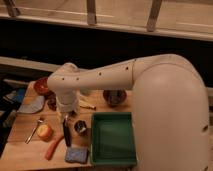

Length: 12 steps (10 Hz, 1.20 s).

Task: Place pepper in plastic cup

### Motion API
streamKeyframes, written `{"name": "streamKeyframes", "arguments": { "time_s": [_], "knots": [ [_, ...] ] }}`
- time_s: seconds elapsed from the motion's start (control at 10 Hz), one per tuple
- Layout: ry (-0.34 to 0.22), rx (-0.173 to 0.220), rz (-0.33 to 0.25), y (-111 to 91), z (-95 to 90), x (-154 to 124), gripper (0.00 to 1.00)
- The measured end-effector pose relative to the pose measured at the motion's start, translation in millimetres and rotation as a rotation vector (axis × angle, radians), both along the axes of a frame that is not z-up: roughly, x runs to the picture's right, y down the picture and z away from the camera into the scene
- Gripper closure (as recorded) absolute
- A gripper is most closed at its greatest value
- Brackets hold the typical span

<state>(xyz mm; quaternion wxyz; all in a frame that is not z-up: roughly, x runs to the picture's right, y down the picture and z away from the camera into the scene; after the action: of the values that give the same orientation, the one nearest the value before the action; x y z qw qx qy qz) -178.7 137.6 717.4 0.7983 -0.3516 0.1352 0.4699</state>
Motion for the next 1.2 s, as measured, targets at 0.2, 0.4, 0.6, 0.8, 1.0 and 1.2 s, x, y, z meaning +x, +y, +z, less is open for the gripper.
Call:
{"name": "streamKeyframes", "arguments": {
  "time_s": [0.2,0.4,0.6,0.8,1.0,1.2],
  "knots": [
    [-0.006,-0.008,-0.017,13,-3.6,-8,0.36],
    [0.001,0.0,-0.031,30,-10.7,-23,0.36],
    [0.006,0.007,-0.049,52,-19.8,-42,0.36],
    [0.001,0.002,-0.057,67,-24.9,-56,0.36],
    [-0.017,-0.019,-0.049,81,-26.8,-68,0.36],
    [-0.03,-0.036,-0.042,88,-28.8,-73,0.36]
  ]
}}
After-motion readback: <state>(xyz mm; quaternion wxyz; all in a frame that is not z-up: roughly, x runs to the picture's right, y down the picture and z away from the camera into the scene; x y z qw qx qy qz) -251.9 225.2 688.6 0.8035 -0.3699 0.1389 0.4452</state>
